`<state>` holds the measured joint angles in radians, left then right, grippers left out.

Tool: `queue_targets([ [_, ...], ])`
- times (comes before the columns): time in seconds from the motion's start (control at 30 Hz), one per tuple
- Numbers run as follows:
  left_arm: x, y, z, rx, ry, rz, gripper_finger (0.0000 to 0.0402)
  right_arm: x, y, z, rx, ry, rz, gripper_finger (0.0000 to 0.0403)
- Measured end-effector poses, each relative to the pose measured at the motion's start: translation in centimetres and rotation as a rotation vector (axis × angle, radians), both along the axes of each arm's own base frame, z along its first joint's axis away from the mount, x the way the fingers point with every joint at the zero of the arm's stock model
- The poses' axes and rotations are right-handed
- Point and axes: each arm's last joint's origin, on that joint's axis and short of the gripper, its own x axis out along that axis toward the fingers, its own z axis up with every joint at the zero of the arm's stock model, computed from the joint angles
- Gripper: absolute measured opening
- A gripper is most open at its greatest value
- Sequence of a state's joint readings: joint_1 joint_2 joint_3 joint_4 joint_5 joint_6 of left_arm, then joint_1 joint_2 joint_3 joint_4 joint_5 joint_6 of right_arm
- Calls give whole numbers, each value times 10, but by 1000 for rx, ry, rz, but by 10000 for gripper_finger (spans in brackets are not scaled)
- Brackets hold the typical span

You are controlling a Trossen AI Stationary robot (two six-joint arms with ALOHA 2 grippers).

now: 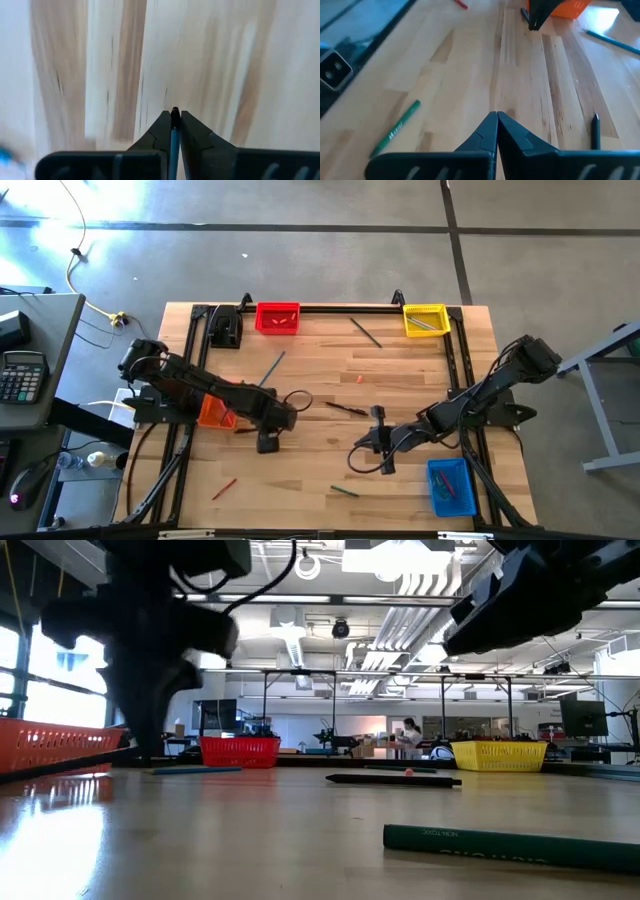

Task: Sort crayons/erasers/pens/pencils in bins
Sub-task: Put the black pen into the yellow basket

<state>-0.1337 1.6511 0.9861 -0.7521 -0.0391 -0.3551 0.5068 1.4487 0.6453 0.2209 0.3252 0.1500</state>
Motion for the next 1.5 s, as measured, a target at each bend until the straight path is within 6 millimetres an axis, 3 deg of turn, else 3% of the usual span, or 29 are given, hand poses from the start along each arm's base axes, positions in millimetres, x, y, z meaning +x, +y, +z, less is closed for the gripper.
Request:
queue_targets([
  [0.2,23,-6,12,15,-294,-39,2,-10,-8,-17,-42,-31,-58,0],
  [0.33,31,-11,16,24,-399,-80,2,-24,-17,-34,9,-105,-85,0],
  [0.43,27,-10,14,20,-351,-69,1,-32,-21,-40,49,-134,-97,0],
  [0.57,12,-14,16,-2,-165,14,6,-32,-21,-41,72,-139,-107,0],
  [0.73,-5,-30,18,28,-30,90,45,-28,-19,-35,64,-163,-96,0],
  [0.9,-19,-46,6,53,-6,125,99,-27,-18,-34,70,-165,-91,0],
  [1.07,-28,-50,-13,38,-30,169,132,-28,-18,-34,67,-163,-88,0],
  [1.27,-28,-47,-27,-34,-82,178,135,-28,-18,-34,67,-163,-87,0],
  [1.5,-35,-41,-35,13,-65,155,100,-28,-18,-34,67,-163,-87,0],
])
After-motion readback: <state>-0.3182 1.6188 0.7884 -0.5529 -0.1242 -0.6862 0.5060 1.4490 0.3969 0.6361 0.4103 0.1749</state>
